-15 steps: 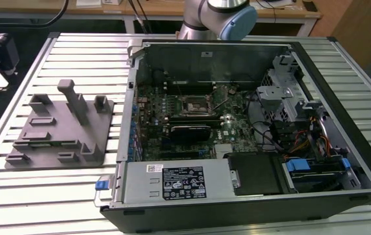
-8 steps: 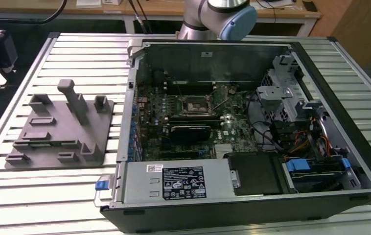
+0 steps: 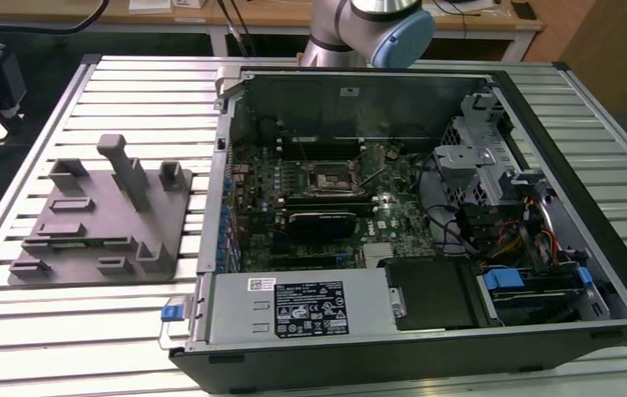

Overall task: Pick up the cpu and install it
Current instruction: 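Pick up the cpu and move it towards the insertion slot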

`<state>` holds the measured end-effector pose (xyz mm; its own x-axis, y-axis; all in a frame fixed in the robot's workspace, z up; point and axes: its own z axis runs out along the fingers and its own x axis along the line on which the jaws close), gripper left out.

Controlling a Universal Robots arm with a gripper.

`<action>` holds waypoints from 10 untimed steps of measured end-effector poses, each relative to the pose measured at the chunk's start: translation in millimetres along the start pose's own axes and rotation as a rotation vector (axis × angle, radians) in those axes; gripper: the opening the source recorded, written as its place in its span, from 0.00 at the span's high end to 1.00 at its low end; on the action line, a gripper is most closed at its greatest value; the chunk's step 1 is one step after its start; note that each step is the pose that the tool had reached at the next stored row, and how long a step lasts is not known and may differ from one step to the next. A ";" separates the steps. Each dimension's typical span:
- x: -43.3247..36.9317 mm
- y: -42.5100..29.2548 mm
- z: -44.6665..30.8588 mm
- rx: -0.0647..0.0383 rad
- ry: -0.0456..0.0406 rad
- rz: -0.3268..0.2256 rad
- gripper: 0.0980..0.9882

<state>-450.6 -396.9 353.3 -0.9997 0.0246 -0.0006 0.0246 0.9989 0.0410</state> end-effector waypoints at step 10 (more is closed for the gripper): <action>0.0 0.3 -8.3 0.000 0.0000 0.000 0.50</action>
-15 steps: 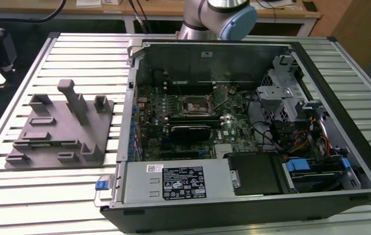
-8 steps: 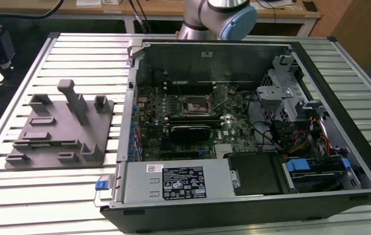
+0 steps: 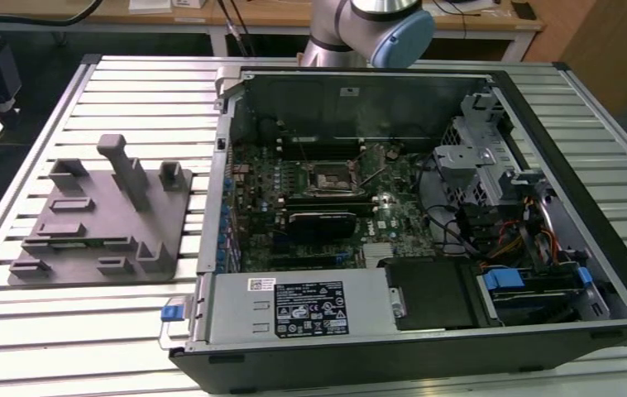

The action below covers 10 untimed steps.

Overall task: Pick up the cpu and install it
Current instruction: 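Pick up the cpu and move it towards the insertion slot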

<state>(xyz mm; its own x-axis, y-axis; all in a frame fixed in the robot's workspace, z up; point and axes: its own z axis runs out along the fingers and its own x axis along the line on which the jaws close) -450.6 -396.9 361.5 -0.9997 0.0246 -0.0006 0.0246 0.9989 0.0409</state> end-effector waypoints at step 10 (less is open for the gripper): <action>0.0 0.4 -8.7 0.000 0.0000 0.000 0.50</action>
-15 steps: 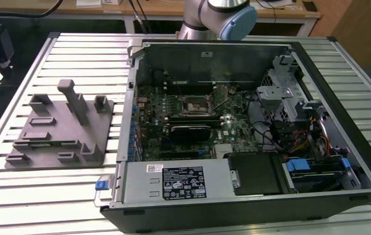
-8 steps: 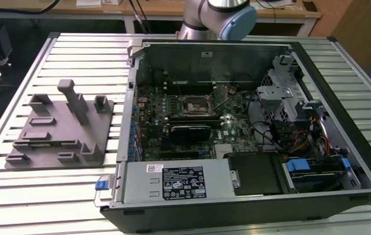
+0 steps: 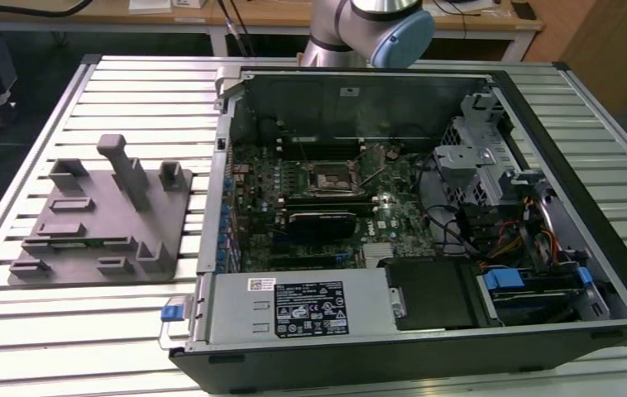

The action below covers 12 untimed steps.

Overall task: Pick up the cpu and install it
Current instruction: 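Pick up the cpu and move it towards the insertion slot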

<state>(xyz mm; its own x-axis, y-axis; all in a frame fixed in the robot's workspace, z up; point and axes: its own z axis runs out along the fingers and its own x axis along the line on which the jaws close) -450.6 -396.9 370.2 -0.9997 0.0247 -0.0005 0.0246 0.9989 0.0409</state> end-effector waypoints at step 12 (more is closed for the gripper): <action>-1.6 0.1 -1.6 0.000 0.0000 0.000 0.50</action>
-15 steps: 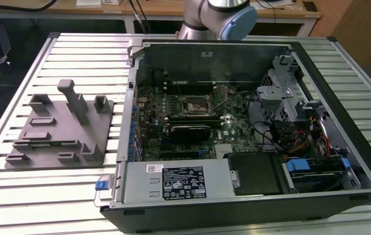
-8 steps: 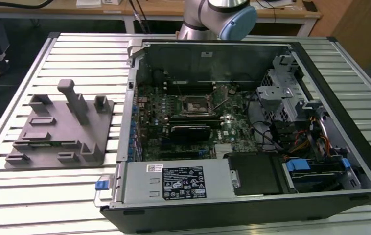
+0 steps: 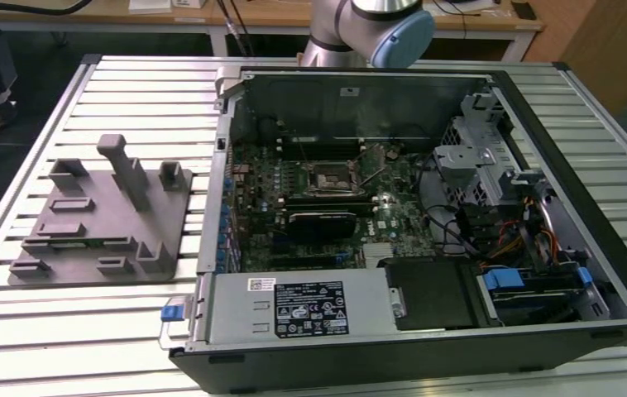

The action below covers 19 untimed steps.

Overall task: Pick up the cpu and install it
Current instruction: 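Pick up the cpu and move it towards the insertion slot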

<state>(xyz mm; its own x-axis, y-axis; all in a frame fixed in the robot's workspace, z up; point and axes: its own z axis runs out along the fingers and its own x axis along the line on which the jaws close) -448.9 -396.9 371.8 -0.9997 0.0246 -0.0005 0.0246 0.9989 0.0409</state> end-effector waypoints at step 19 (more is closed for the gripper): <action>-14.6 0.3 0.1 0.000 0.0000 0.000 0.50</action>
<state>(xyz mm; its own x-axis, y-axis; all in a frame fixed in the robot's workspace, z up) -434.3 -396.9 371.7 -0.9997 0.0246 -0.0005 0.0246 0.9989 0.0409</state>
